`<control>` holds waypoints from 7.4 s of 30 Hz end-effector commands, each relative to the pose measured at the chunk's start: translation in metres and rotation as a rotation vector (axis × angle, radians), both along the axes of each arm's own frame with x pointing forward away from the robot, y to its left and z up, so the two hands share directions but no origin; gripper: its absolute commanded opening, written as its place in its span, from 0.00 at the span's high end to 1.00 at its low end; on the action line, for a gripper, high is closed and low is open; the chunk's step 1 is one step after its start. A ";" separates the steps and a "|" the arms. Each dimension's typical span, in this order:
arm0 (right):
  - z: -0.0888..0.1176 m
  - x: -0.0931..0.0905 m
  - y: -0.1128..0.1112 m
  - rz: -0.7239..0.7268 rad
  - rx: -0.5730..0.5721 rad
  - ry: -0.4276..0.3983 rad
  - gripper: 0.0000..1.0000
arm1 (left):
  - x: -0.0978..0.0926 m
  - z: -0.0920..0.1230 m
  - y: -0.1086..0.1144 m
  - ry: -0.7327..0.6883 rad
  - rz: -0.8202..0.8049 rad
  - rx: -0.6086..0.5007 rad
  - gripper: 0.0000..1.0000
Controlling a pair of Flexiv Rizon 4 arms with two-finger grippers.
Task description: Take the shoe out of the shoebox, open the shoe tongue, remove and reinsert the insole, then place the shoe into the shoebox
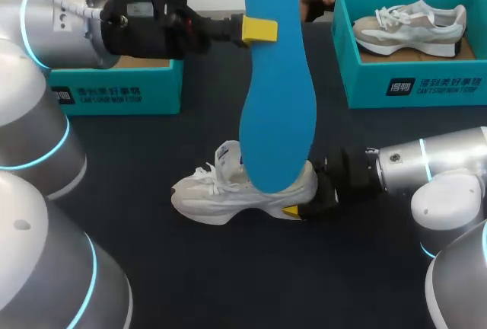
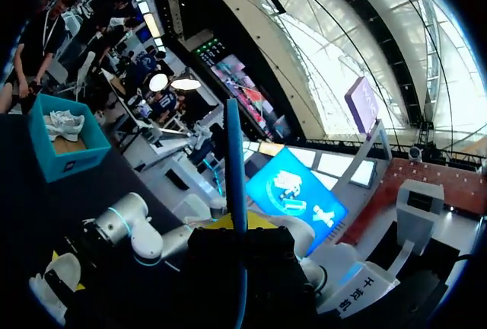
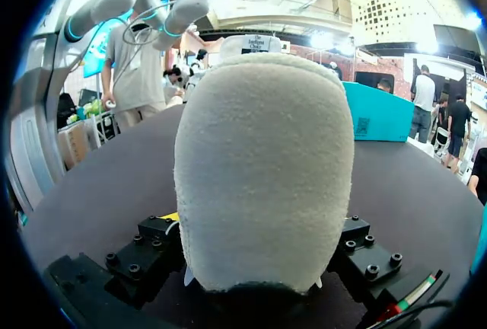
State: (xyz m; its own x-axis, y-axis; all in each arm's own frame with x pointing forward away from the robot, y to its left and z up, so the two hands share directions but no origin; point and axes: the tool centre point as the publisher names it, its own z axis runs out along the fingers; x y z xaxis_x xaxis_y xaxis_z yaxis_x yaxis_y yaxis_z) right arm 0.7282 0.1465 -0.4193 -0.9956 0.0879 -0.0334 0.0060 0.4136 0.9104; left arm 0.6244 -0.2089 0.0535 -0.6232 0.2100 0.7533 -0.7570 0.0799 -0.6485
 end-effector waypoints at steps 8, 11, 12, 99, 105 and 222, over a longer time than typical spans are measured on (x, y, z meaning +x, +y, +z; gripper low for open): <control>0.000 0.000 0.000 -0.001 -0.005 0.001 1.00 | -0.019 -0.012 -0.005 0.027 -0.004 -0.001 1.00; 0.000 0.000 0.000 -0.001 -0.005 0.001 1.00 | -0.018 -0.013 -0.005 0.031 -0.005 0.000 1.00; 0.000 0.000 0.000 -0.001 -0.005 0.001 1.00 | -0.018 -0.013 -0.005 0.031 -0.005 0.000 1.00; 0.117 0.007 -0.023 -0.010 -0.865 0.101 0.00 | -0.018 -0.013 -0.005 0.031 -0.005 0.000 1.00; 0.119 0.008 -0.023 -0.042 -0.906 0.040 0.00 | -0.018 -0.013 -0.005 0.031 -0.005 0.000 1.00; 0.033 0.003 -0.001 -1.144 -0.512 0.753 1.00 | -0.018 -0.013 -0.005 0.031 -0.005 0.000 1.00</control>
State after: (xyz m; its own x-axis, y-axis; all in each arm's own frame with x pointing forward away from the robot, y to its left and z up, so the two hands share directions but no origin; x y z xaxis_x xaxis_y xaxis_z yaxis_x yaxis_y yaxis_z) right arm 0.7312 0.1412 -0.3732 -0.1900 0.9663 0.1734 0.9484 0.1350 0.2868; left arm 0.6064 -0.2135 0.0419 -0.5989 0.2131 0.7720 -0.7760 0.0839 -0.6252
